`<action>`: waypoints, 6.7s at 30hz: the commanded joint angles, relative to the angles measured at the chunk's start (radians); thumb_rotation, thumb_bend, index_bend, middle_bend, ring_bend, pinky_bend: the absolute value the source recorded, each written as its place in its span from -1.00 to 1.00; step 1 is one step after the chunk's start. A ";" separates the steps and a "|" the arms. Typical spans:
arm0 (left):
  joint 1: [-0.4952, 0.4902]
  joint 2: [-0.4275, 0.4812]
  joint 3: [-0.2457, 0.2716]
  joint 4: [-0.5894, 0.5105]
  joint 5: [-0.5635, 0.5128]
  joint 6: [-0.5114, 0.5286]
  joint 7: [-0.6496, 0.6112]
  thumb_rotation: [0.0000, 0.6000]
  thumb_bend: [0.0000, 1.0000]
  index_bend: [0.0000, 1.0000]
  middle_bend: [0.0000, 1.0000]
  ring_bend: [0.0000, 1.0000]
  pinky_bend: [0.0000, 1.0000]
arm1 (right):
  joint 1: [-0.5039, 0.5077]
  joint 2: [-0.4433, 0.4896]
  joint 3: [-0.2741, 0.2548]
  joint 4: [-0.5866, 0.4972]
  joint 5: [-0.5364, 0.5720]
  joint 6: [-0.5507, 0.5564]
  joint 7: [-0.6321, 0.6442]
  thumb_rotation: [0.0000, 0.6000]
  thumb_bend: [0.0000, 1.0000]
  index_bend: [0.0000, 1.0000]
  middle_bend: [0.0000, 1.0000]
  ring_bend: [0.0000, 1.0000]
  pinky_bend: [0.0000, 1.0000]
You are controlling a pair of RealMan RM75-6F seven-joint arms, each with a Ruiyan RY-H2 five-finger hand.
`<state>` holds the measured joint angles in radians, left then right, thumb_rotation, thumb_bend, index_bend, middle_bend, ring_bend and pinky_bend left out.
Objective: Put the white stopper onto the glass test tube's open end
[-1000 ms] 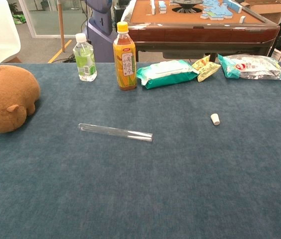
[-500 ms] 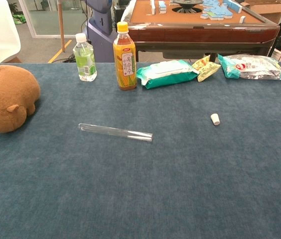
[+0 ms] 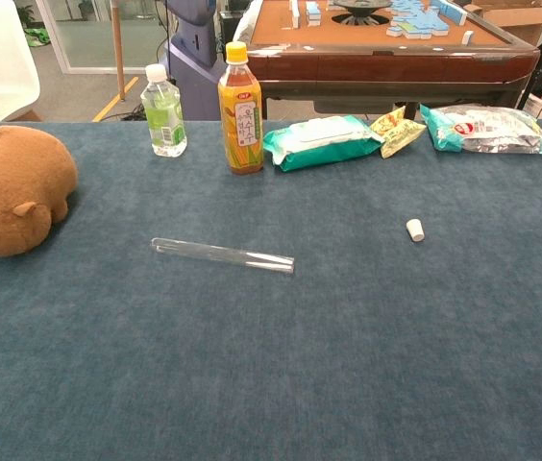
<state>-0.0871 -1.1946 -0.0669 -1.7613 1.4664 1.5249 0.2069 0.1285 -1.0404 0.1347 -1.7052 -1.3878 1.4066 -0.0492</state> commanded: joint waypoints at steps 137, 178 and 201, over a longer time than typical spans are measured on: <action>0.031 -0.013 0.022 0.030 0.021 0.010 -0.028 1.00 -0.41 -0.30 -0.20 -0.16 -0.15 | 0.647 -0.531 0.010 0.372 0.669 -0.538 -0.442 1.00 -0.41 -0.12 1.00 1.00 1.00; 0.032 -0.014 0.017 0.040 0.011 0.008 -0.036 1.00 -0.41 -0.32 -0.20 -0.16 -0.15 | 0.663 -0.555 0.018 0.402 0.681 -0.552 -0.447 1.00 -0.33 0.01 1.00 1.00 1.00; -0.281 0.027 -0.107 0.024 0.044 -0.319 -0.056 1.00 -0.41 -0.26 -0.14 0.13 0.14 | 0.470 -0.055 0.065 -0.124 0.423 -0.285 -0.290 1.00 -0.29 0.11 1.00 1.00 1.00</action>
<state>-0.3258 -1.1616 -0.1530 -1.7399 1.5068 1.2479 0.1235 0.6250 -1.1313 0.1967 -1.7934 -0.9417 1.0931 -0.3516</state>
